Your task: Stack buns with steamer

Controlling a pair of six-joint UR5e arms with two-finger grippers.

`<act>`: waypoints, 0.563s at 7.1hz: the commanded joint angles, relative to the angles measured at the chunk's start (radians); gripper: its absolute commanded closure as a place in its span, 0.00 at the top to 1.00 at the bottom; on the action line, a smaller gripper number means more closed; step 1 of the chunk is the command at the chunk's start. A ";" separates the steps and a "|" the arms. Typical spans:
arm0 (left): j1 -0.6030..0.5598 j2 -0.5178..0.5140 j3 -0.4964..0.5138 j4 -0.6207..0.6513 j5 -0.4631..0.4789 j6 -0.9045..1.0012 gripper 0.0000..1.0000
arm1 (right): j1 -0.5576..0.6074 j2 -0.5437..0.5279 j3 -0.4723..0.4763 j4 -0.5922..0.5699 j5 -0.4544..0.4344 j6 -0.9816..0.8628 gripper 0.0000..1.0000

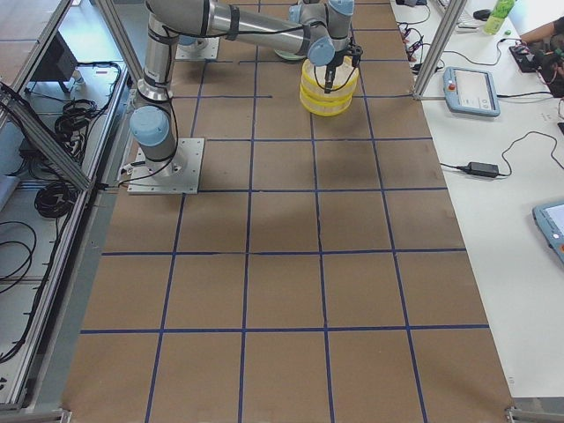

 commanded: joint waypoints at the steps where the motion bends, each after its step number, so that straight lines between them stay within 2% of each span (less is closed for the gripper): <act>1: 0.002 -0.010 -0.008 0.012 -0.017 0.007 0.79 | 0.007 0.014 -0.001 -0.001 0.010 0.010 0.10; 2: 0.002 -0.010 -0.009 0.007 0.014 0.010 0.61 | 0.007 0.016 0.005 -0.012 0.011 0.013 0.10; 3: -0.001 0.009 -0.009 -0.002 0.091 0.016 0.39 | 0.007 0.014 0.025 -0.017 0.013 0.013 0.10; 4: -0.002 0.013 -0.008 -0.032 0.119 0.011 0.17 | 0.007 0.016 0.032 -0.035 0.013 0.013 0.10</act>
